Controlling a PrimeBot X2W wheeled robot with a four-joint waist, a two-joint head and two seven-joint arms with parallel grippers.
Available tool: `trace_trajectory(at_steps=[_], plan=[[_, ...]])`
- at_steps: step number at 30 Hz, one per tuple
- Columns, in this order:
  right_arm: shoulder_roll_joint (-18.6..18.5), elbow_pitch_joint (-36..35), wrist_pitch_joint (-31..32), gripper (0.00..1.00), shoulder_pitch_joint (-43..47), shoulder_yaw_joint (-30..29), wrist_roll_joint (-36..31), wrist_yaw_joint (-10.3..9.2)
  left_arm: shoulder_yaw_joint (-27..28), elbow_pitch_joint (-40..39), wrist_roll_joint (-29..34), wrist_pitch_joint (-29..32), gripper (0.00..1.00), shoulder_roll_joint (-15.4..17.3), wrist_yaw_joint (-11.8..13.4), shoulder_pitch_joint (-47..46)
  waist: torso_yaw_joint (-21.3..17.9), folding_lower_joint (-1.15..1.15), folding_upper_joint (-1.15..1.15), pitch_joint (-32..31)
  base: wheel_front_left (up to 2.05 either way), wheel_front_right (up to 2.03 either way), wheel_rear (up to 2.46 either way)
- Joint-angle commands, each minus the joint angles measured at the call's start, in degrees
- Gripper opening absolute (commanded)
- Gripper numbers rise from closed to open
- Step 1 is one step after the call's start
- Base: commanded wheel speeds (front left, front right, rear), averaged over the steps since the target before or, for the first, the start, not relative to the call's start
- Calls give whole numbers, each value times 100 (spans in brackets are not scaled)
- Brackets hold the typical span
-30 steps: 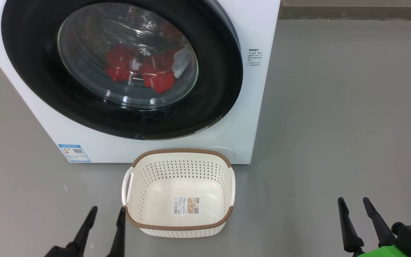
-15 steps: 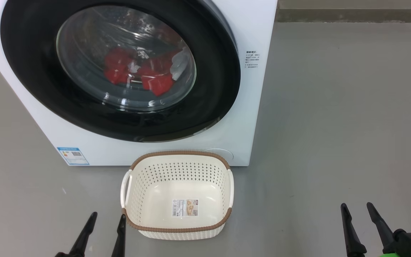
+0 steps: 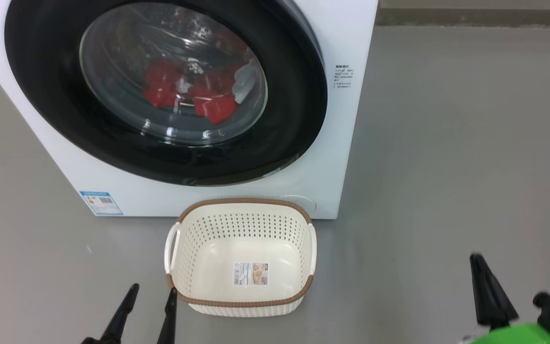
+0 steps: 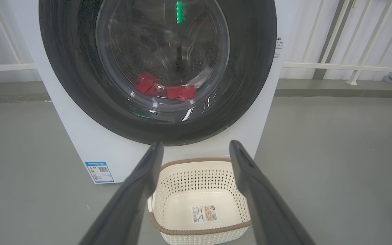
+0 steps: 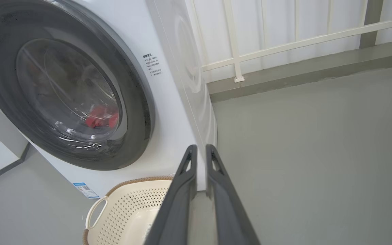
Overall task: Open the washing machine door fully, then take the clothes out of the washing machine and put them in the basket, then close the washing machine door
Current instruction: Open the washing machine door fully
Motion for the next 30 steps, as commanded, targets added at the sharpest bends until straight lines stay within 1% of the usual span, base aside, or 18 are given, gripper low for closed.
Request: trace_trajectory(at_steps=[1, 5, 9, 13, 16, 17, 21, 26, 30], plan=[[-93, -204, -69, 0, -452, 192, 271, 36, 166, -156, -57, -70, 100, 25, -31, -173, 13, 0, 0, 84, 0, 0, 0], [-93, -238, -69, 0, -1050, 289, 975, 36, 73, -179, -92, -70, 100, 35, -31, -275, 53, 0, 0, 277, 0, 0, 0], [-93, -199, -69, 0, -1817, 374, 1433, 36, -50, -192, -156, -70, 100, 84, -31, -453, 142, 0, 0, 524, 0, 0, 0], [-93, -109, -69, 0, -2612, 367, 1674, 36, -200, -188, -231, -70, 100, 138, -31, -664, 296, 0, 0, 757, 0, 0, 0], [-98, -10, -69, 0, -3155, 398, 1713, 36, -280, -173, -291, -70, 100, 159, -31, -825, 437, 0, 0, 954, 0, 0, 0], [-98, -10, -69, 0, -3155, 398, 1713, 36, -280, -173, -291, -70, 100, 159, -31, -825, 437, 0, 0, 954, 0, 0, 0], [-275, 271, -69, 0, -3807, 585, 2026, 36, -377, -156, -371, -70, 100, 176, -32, -1026, 620, 0, 0, 1228, 0, 0, 0], [-605, 723, 171, 0, -4624, 931, 2851, 36, -492, -102, -474, -70, 100, 190, -32, -1270, 802, 0, 0, 1575, 0, 0, 0], [-782, 871, 601, 0, -5168, 1143, 3700, 36, -563, -69, -548, -70, 100, 195, -32, -1447, 903, 0, 0, 1802, 0, 0, 0]])
